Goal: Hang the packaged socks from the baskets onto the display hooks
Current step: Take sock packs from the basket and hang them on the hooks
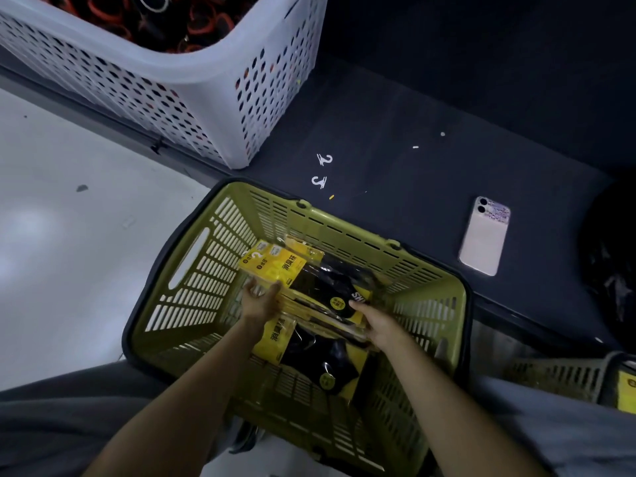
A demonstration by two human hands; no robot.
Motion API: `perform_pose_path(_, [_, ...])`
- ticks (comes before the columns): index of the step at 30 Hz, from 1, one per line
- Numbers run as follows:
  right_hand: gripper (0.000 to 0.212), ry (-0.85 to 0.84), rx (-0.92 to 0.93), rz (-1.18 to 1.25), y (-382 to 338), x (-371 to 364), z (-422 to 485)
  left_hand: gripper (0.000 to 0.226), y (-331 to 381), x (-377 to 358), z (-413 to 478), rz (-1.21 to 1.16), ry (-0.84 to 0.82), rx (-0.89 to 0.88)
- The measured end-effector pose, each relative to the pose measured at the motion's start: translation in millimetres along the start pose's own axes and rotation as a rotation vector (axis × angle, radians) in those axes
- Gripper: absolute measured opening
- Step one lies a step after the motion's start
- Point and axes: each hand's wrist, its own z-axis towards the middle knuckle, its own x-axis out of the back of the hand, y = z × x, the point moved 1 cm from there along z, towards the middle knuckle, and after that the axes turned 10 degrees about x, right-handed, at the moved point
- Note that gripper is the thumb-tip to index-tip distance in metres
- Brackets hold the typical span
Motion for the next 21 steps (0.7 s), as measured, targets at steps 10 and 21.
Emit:
perform_pose_path(10, [0.053,-0.258,0.122,0.015,-9,-1,-67,0.06,-3,10,-32,-0.309,-0.105,0.071])
perform_pose_path(21, [0.096,-0.105,0.51,-0.195,-24,12,-130,0.046,42,4,-120,-0.034,-0.218,-0.346])
